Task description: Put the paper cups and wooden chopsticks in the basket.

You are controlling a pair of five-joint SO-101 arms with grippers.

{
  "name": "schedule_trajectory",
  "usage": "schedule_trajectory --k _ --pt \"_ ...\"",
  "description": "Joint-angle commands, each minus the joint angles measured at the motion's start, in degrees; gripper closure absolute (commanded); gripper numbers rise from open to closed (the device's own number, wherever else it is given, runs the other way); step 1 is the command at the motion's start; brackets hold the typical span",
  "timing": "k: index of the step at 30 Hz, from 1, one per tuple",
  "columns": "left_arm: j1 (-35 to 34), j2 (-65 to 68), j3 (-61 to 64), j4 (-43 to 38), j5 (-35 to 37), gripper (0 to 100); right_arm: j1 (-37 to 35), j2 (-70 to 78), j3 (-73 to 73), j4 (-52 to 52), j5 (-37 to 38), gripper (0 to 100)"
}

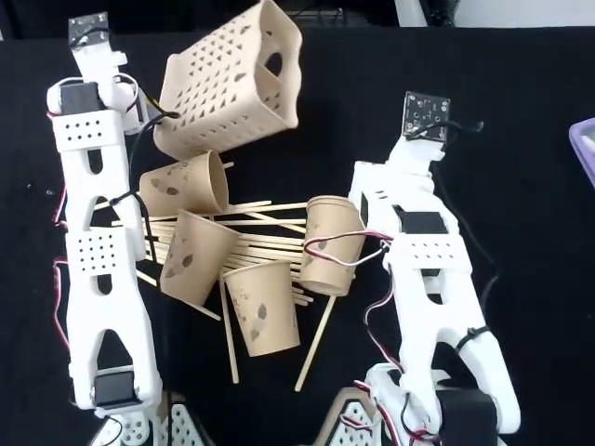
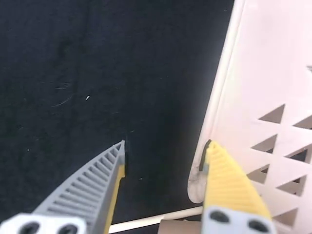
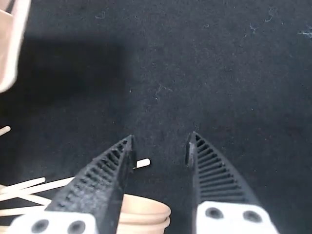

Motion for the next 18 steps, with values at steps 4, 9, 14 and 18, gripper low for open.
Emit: schedule_trajectory --k 4,9,14,18 --pt "-1.7 -0.2 -0.6 1.0 -0.8 74 0.5 -0.2 -0.2 -1.5 -0.4 82.1" --pt "-2.2 -0.2 -0.7 1.1 -0.8 74 0.5 -0.2 -0.2 -1.5 -0.4 82.1" --pt "-2.4 -0.1 -0.3 1.1 -0.6 74 0.5 -0.2 -0.2 -1.5 -0.4 82.1" --pt "-2.7 -0.1 1.7 0.7 -0.8 74 0.5 -0.2 -0.2 -1.5 -0.4 82.1"
